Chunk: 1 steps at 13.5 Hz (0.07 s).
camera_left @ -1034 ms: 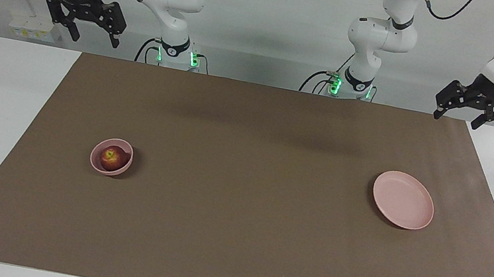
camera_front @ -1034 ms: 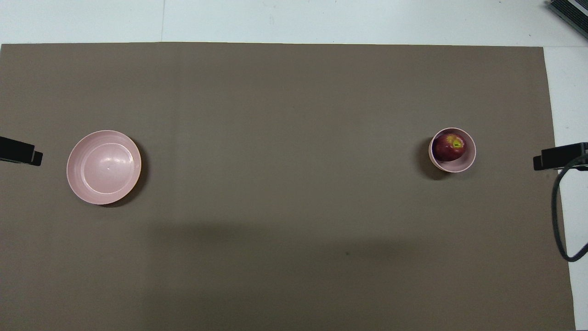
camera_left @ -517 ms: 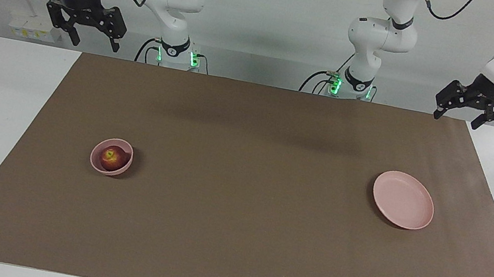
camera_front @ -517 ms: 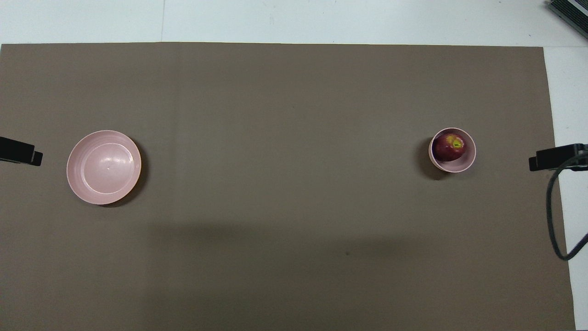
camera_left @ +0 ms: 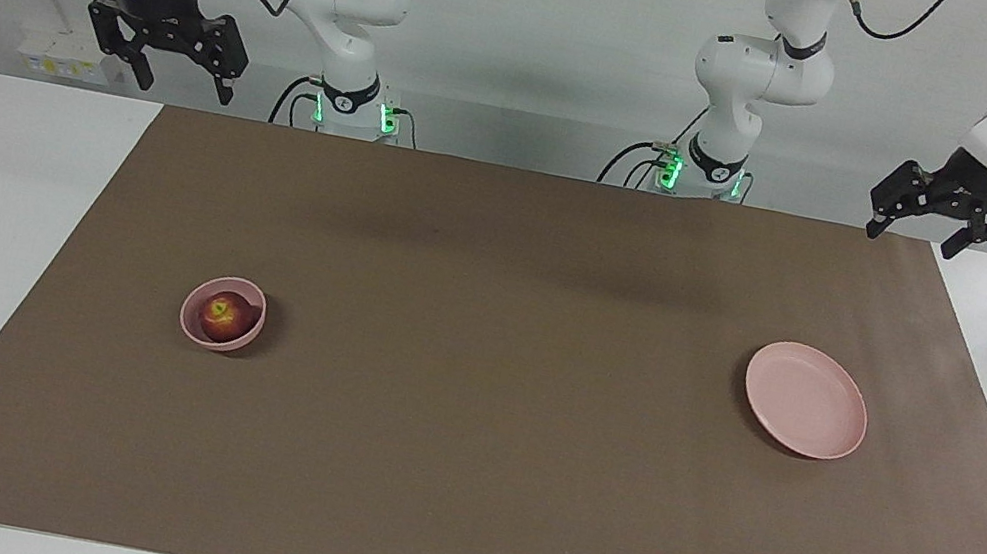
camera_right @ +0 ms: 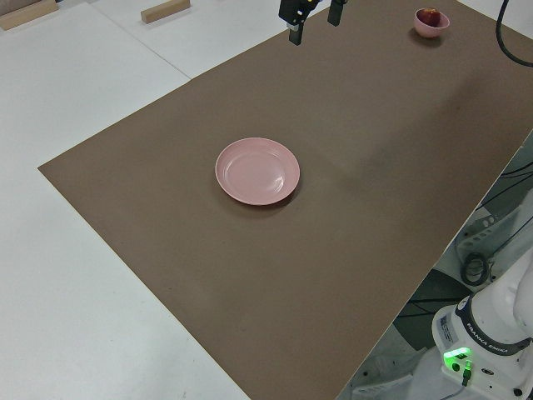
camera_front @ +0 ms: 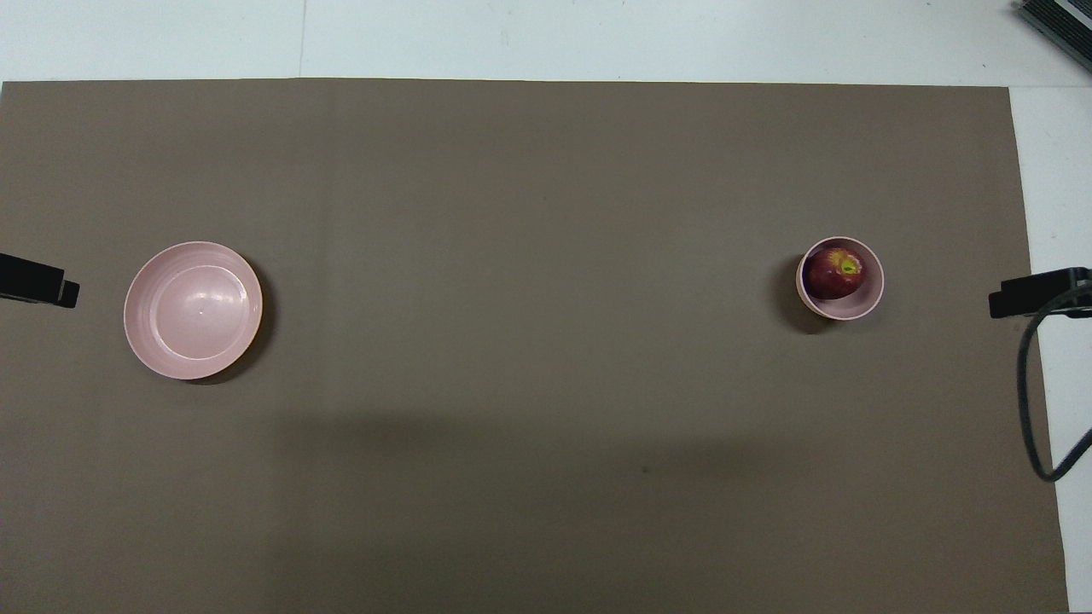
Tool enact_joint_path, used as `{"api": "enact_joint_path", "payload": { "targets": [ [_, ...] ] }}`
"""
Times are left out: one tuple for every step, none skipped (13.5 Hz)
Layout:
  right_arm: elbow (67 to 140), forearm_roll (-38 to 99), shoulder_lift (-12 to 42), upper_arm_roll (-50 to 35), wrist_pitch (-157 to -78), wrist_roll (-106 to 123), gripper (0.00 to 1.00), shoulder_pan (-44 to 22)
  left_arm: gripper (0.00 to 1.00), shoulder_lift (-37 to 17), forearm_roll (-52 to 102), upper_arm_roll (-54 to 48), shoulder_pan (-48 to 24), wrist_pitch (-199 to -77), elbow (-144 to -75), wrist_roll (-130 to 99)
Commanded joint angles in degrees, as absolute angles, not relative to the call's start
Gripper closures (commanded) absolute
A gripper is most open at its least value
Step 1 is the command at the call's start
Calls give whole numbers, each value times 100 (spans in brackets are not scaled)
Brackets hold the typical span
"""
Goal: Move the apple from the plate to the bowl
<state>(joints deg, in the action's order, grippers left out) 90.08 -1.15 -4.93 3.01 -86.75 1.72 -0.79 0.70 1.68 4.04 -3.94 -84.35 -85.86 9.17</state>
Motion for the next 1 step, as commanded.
{"api": "enact_joint_path", "payload": {
  "targets": [
    [9114,-211,-580,255,-8631,316,0,-26,0,149,185,404,-369,-8358,-8640,940]
  ]
}}
